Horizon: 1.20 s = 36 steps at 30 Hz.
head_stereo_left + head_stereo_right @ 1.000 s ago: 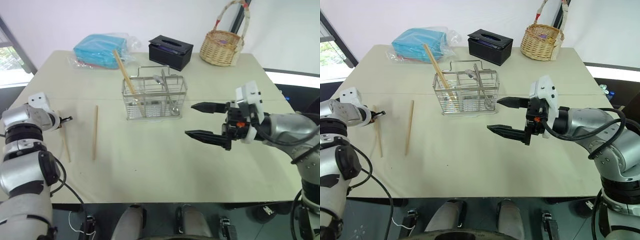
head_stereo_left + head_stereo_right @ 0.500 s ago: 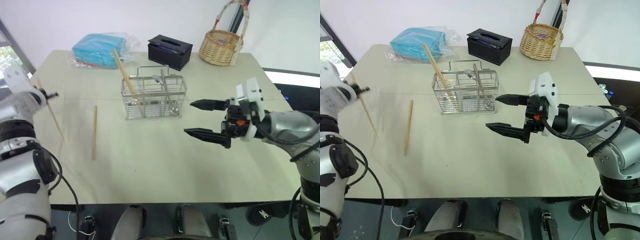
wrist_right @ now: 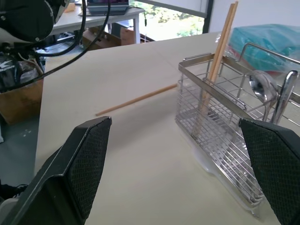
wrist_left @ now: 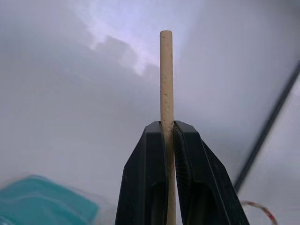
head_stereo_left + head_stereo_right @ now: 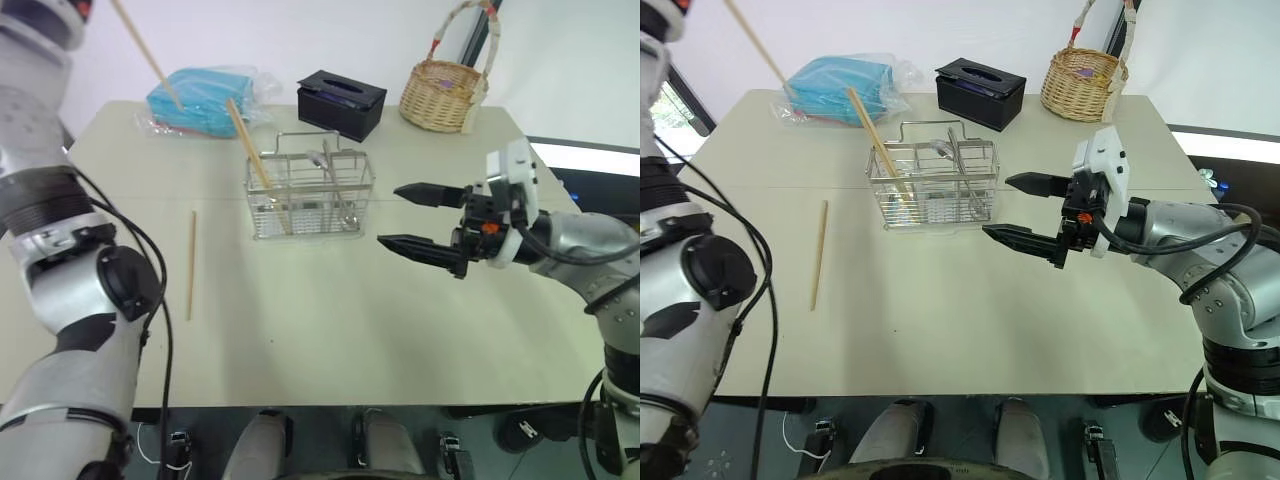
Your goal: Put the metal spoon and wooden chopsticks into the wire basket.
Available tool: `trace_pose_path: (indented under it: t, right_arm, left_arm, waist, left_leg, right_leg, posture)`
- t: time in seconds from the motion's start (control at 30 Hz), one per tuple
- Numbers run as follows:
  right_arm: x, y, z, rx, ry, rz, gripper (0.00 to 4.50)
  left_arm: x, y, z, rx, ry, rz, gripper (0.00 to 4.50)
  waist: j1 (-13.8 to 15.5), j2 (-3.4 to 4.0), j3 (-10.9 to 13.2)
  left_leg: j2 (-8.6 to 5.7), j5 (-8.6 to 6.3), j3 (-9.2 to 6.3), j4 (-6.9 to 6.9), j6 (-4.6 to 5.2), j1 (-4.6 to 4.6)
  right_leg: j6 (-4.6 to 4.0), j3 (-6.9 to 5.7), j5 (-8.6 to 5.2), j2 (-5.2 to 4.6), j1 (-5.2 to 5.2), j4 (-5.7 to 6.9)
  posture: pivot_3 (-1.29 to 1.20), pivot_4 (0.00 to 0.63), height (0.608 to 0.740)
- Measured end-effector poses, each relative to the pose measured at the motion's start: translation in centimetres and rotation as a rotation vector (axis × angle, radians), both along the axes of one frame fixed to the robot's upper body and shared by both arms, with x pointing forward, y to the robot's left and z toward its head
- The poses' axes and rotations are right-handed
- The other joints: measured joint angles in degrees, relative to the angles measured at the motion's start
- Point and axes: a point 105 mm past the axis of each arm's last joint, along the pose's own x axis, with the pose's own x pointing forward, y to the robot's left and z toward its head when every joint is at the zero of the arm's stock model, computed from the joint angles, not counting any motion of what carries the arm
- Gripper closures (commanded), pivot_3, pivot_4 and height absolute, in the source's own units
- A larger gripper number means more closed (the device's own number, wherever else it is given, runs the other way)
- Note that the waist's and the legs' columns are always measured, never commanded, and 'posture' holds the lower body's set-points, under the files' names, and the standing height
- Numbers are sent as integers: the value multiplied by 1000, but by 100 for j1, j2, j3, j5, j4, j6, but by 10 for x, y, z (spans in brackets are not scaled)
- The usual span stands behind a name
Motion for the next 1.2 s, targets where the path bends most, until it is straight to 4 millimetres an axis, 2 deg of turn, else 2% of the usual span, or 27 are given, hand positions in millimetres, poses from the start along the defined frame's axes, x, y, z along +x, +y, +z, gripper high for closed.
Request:
trace_pose_path:
  t: [0.1, 0.27, 0.43, 0.53, 0.67, 0.7, 0.77, 0.93, 1.0, 1.13, 1.2]
  right_arm:
    - [3, 0, 3, 14, -13, -32, 0]
    - [5, -7, 8, 32, -35, -88, 0]
    - [3, -9, 8, 42, -40, -111, 0]
    - [4, -11, 11, 52, -47, -126, 0]
    - [4, -12, 12, 62, -42, -134, 0]
    - [4, -12, 12, 63, -40, -135, 0]
    - [5, -12, 13, 64, -37, -138, 0]
    - [7, -13, 15, 67, -39, -138, 0]
    - [8, -13, 15, 68, -33, -136, 0]
    - [11, -13, 13, 62, -23, -131, 0]
    - [12, -11, 11, 56, -17, -120, 0]
  left_arm:
    - [12, -43, -17, 89, 34, -107, 4467]
    - [20, -79, -55, 207, 91, -183, 4467]
    - [24, -99, -98, 331, 134, -186, 4467]
    - [21, -108, -116, 401, 118, -181, 4467]
    - [19, -115, -143, 412, 147, -187, 4467]
    - [19, -116, -147, 409, 154, -185, 4106]
    - [17, -118, -150, 398, 155, -182, 3336]
    - [10, -119, -141, 386, 127, -176, 883]
    - [6, -118, -134, 382, 119, -188, 883]
    - [-4, -103, -115, 366, 118, -191, 883]
    - [-8, -87, -92, 370, 108, -166, 883]
  waist:
    - [0, 0, 0]
    - [-28, 7, 4]
    - [-4, 8, 5]
    - [5, 8, 5]
    - [6, 8, 5]
    - [6, 8, 5]
    - [6, 8, 5]
    - [5, 8, 5]
    - [3, 9, 5]
    - [-11, 13, 8]
    - [-15, 11, 17]
  left_leg:
    - [0, 0, 0, 2, 0, 0]
    - [4, 0, 2, -5, 0, -2]
    - [5, 0, 3, -1, 1, -4]
    - [6, 0, 2, 1, 1, -2]
    - [6, 0, 0, 1, 2, -2]
    - [6, 0, -1, 0, 2, -3]
    - [6, 0, 0, 0, 2, -4]
    - [6, 0, 0, 0, 3, -4]
    - [5, 0, 0, 0, 3, -4]
    - [12, 0, -1, -1, 3, -2]
    - [16, 0, -2, -1, 3, -4]
  right_leg:
    - [0, 1, 1, 2, 2, -2]
    - [0, 5, 0, 7, -4, -5]
    - [-1, 6, 1, 9, -2, -8]
    - [-2, 6, 1, 8, 3, -7]
    - [-2, 6, 1, 8, 3, -8]
    - [-2, 5, 1, 8, 2, -9]
    - [-2, 5, 1, 8, 2, -9]
    - [-2, 5, 1, 9, 3, -11]
    - [-2, 5, 1, 9, 3, -10]
    - [-2, 4, 1, 17, 1, -9]
    - [-2, 4, 1, 30, -2, -9]
  posture:
    - [0, 150, 661]
    - [0, 150, 661]
    - [0, 150, 661]
    - [0, 150, 661]
    - [0, 150, 661]
    - [0, 150, 661]
    - [0, 150, 661]
    - [0, 150, 661]
    - [0, 150, 661]
    - [0, 150, 661]
    - [0, 150, 661]
